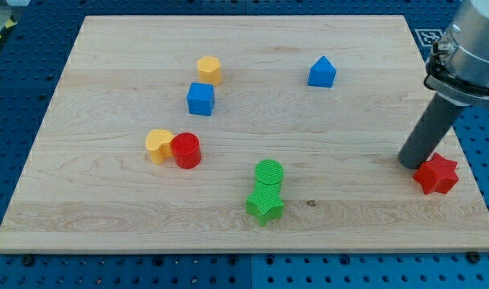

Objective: Push the red circle to the bottom side of the heart

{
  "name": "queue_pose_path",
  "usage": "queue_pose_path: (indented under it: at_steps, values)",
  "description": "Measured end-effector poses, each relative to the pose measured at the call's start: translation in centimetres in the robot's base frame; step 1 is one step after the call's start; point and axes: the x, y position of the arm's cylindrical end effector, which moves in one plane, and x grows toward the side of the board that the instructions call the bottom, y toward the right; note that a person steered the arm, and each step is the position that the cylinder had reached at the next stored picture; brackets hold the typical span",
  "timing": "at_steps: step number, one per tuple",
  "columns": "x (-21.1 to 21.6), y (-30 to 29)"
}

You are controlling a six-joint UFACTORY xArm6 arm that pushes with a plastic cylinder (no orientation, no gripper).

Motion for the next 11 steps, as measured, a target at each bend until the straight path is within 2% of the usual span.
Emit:
queue_pose_path:
  at_steps: [2,3,4,6,11]
  values:
    - [-0.9,-13.4]
    - [-3.8,-20.5]
    - [-4.3,-25.8]
    - [-4.0,-27.6]
    - [0.7,-28.9]
